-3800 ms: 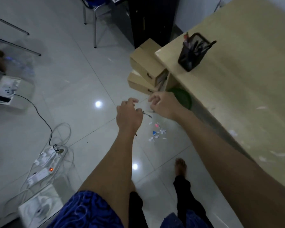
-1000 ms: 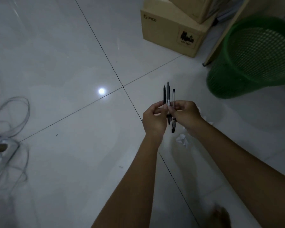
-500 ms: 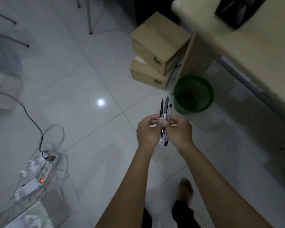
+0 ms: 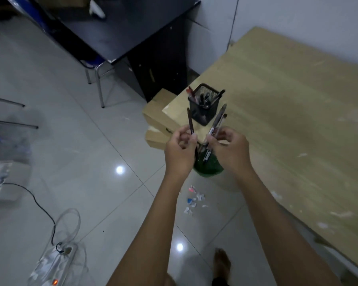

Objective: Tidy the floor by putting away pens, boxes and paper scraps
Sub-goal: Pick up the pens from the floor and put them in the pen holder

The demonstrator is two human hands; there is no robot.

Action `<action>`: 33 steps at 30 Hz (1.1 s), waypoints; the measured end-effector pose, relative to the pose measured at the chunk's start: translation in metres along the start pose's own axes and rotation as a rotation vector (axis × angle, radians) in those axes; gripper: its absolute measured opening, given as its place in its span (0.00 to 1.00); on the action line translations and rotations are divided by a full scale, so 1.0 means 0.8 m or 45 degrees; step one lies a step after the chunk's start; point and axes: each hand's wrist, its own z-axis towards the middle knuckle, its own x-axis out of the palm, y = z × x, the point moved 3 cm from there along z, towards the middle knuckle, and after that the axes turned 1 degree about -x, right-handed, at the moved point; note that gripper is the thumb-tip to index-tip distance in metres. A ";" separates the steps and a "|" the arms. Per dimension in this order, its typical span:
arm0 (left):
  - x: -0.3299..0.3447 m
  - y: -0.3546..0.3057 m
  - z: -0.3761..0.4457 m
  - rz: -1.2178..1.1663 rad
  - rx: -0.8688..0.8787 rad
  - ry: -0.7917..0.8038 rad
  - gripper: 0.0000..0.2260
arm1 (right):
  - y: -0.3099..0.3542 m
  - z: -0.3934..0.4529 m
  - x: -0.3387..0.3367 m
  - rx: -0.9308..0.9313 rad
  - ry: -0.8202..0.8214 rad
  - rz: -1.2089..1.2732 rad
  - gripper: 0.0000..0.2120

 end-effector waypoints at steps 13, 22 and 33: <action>-0.037 -0.143 0.016 0.399 0.437 -0.180 0.04 | 0.124 0.055 -0.058 0.023 -0.469 0.270 0.06; -0.059 -0.168 0.107 0.513 0.552 -0.029 0.11 | 0.141 0.107 -0.022 0.067 -0.548 0.043 0.05; -0.002 -0.146 0.152 0.675 0.598 0.157 0.09 | 0.098 0.154 0.012 0.021 -0.315 -0.446 0.06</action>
